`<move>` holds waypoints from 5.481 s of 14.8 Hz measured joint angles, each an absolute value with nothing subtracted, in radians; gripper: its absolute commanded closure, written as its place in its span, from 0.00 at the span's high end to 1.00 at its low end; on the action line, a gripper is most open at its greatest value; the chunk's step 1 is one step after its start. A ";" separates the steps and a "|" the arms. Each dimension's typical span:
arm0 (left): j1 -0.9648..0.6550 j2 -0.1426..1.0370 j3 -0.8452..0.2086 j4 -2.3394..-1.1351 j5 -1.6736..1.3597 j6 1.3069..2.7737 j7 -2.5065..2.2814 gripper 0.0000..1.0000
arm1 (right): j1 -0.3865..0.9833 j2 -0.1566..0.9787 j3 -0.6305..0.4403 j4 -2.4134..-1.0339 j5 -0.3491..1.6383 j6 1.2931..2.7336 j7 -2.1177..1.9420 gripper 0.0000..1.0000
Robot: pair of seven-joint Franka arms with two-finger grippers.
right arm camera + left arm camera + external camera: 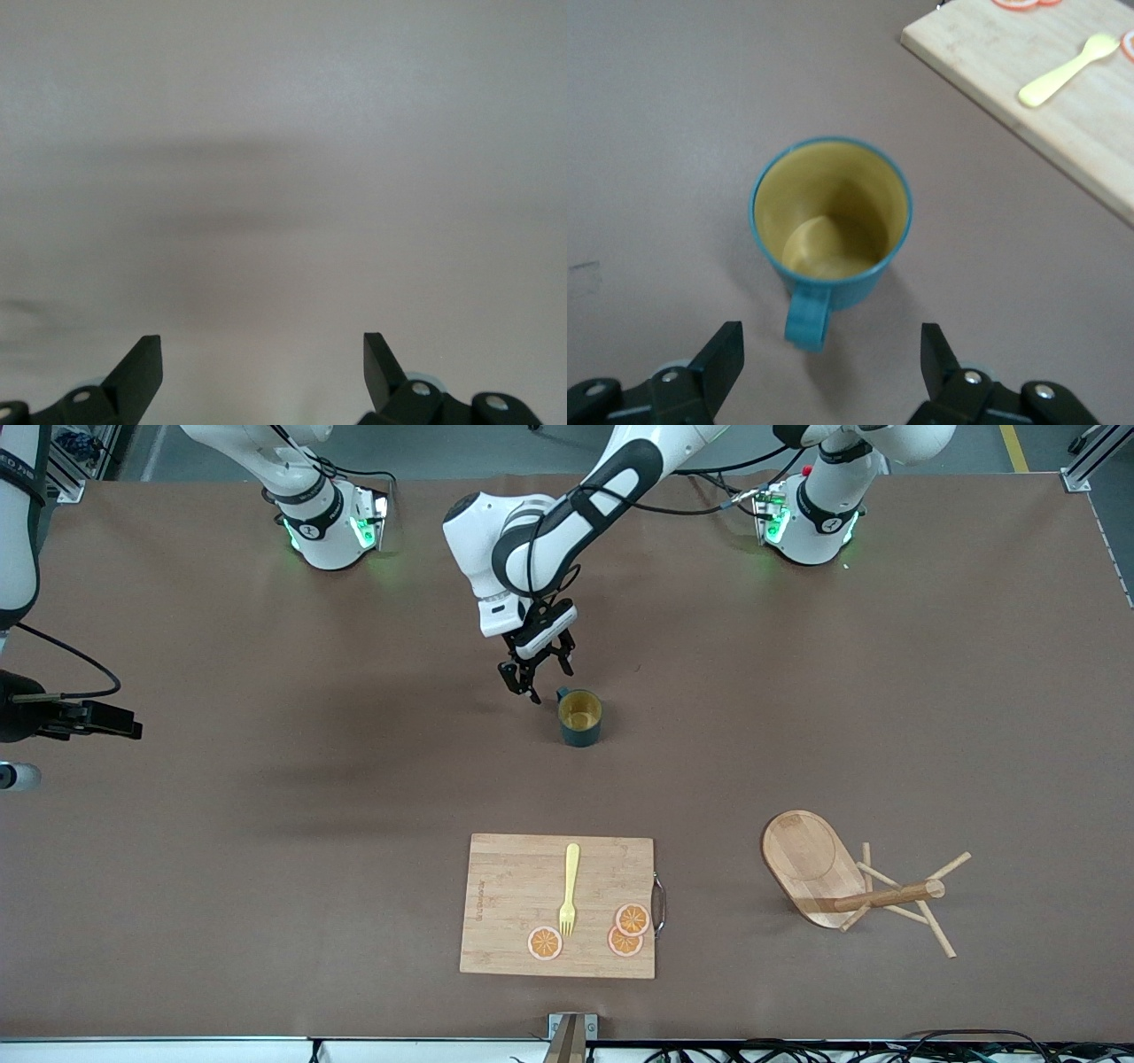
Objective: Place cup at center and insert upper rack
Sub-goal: 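Lower the left gripper onto the mug handle and close it, then lift the mug by its handle and carry it to the wooden stand, then lower the mug onto the stand peg and open the left gripper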
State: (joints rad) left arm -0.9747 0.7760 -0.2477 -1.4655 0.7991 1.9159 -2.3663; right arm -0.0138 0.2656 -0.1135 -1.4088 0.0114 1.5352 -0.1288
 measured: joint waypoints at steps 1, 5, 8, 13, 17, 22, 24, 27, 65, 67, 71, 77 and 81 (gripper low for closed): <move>-0.984 0.785 -0.246 -1.464 0.801 1.913 -2.370 0.86 | -0.014 0.265 -0.113 -1.401 0.012 1.534 -0.128 1.00; -0.994 0.800 -0.242 -1.464 0.802 1.897 -2.371 0.71 | -0.022 0.263 -0.112 -1.387 0.016 1.471 -0.127 1.00; -0.995 0.818 -0.232 -1.464 0.808 1.894 -2.371 0.61 | -0.030 0.236 -0.112 -1.395 0.018 1.453 -0.128 1.00; -0.995 0.826 -0.229 -1.463 0.834 1.893 -2.371 0.45 | -0.032 0.135 -0.112 -1.468 0.018 1.449 -0.128 1.00; -0.995 0.828 -0.229 -1.463 0.840 1.889 -2.371 0.34 | -0.032 0.027 -0.112 -1.592 0.013 1.491 -0.128 1.00; -0.995 0.830 -0.228 -1.463 0.841 1.887 -2.371 0.01 | -0.032 -0.064 -0.107 -1.656 0.004 1.497 -0.129 1.00; -0.994 0.830 -0.228 -1.458 0.841 1.887 -2.370 0.00 | -0.032 -0.090 -0.103 -1.666 -0.002 1.494 -0.129 1.00; -0.984 0.820 -0.224 -1.432 0.837 1.865 -2.351 0.00 | -0.032 -0.124 -0.101 -1.671 -0.003 1.474 -0.129 1.00; 0.181 0.589 -0.218 -1.359 -0.886 1.847 -1.028 0.01 | -0.032 -0.159 -0.090 -1.676 -0.004 1.459 -0.129 1.00; 0.196 0.601 -0.218 -1.359 -0.918 1.847 -1.023 0.01 | -0.032 -0.159 -0.089 -1.676 -0.004 1.459 -0.129 1.00; 0.249 0.626 -0.218 -1.359 -0.989 1.823 -1.006 0.01 | -0.032 -0.159 -0.088 -1.676 -0.004 1.460 -0.129 1.00; 0.282 0.671 -0.218 -1.360 -1.016 1.812 -0.960 0.04 | -0.032 -0.159 -0.087 -1.676 -0.004 1.461 -0.129 1.00; 0.305 0.677 -0.219 -1.360 -1.020 1.812 -0.959 0.09 | -0.032 -0.159 -0.086 -1.676 -0.004 1.463 -0.129 1.00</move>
